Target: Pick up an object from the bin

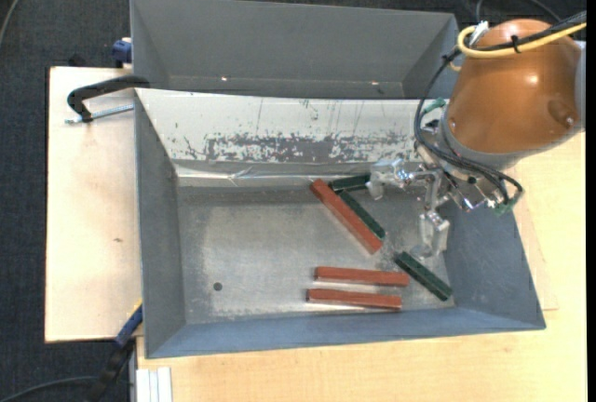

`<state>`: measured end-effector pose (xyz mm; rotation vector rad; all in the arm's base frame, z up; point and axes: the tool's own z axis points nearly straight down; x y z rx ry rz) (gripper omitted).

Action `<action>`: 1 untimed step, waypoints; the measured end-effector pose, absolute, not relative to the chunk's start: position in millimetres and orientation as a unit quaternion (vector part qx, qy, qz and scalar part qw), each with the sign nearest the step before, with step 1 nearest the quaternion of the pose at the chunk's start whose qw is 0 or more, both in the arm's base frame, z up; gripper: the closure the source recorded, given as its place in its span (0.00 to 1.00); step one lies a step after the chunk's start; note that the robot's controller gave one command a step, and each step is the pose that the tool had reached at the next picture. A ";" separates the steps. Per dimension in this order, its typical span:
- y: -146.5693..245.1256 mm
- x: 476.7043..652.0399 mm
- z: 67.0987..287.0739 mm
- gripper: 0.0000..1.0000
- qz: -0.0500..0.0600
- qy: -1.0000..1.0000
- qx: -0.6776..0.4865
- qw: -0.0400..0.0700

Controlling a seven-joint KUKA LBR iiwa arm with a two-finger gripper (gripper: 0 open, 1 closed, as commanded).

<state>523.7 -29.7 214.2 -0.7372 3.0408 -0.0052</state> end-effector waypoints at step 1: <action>-22.6 514.2 67.8 0.00 0.002 0.986 -0.165 0.000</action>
Offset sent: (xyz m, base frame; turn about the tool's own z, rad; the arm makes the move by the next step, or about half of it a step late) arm -0.0098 0.0052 -0.1442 0.1438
